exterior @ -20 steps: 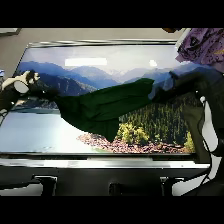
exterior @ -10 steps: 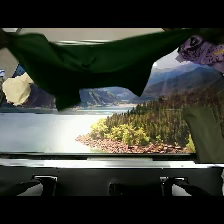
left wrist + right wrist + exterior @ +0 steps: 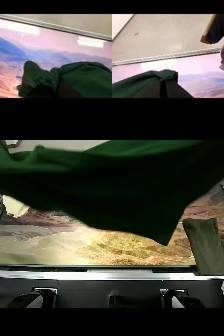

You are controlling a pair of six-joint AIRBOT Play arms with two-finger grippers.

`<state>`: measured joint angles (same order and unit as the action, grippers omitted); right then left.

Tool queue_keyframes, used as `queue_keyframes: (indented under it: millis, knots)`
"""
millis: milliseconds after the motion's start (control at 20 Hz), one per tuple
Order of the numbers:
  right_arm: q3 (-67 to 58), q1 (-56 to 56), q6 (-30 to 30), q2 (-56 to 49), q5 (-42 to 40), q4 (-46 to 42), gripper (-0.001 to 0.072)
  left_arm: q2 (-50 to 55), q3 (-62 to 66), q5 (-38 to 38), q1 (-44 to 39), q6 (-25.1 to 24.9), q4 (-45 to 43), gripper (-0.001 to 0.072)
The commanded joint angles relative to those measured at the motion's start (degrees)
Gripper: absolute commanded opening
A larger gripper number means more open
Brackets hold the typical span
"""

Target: Fold the clothes and pants, and hang the long-sleeved shirts on hangers.

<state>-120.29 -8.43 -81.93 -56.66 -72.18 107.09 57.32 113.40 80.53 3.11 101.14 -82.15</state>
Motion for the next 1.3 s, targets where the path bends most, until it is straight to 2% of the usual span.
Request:
queue_keyframes:
  millis: [0, 200, 350, 550, 750, 850, 900, 950, 1050, 1200, 1250]
  knots:
    - [-0.02, 0.04, 1.84, -6.99, 0.66, -0.13, 0.0032, 0.79, -5.33, 2.01, -0.5, 3.04, -1.44, 0.0021]
    - [3.82, 0.07, 1.14, -24.46, 4.39, 4.13, 0.0032, 10.43, -16.92, -0.35, -0.98, 3.02, -1.46, 0.0021]
    - [4.39, 0.37, 0.72, -38.97, 5.77, 7.72, 0.0032, 21.86, -23.76, -8.22, -1.01, 2.99, -1.44, 0.0022]
    - [4.42, 3.8, 0.28, -53.94, 7.78, 7.85, 0.0032, 37.83, -24.61, -16.17, -1.01, 2.95, -0.79, 0.0023]
    - [4.42, 6.21, 1.29, -61.22, 9.62, 7.76, 0.0035, 45.59, -24.59, -19.74, -0.98, 2.84, 0.11, 0.0023]
    - [4.42, 6.23, 1.86, -61.77, 9.01, 7.89, 0.0106, 45.83, -24.59, -19.71, -0.87, 2.71, 0.02, 0.003]
    - [4.42, 5.97, 1.62, -61.37, 7.87, 7.91, 0.0168, 45.4, -24.44, -19.17, -0.57, 1.99, 0.07, 0.0101]
    - [4.42, 5.49, 0.63, -60.54, 5.77, 7.91, 0.0225, 44.7, -23.82, -17.81, 0.11, 0.79, 0.02, 0.025]
    - [4.42, 3.82, -4.11, -57.94, -0.22, 8.04, 0.0333, 42.51, -22.25, -13.73, 2.38, -2.64, 0.02, 0.0437]
    - [4.98, -1.2, -14.67, -52.89, -12.94, 9.53, 0.0357, 37.33, -21.73, -6.86, 7.26, -9.42, 0.04, 0.0454]
    - [6.69, -4.11, -14.91, -50.99, -13.9, 13.18, 0.0357, 35.43, -22.38, -5.07, 9.14, -10.56, 0.72, 0.0454]
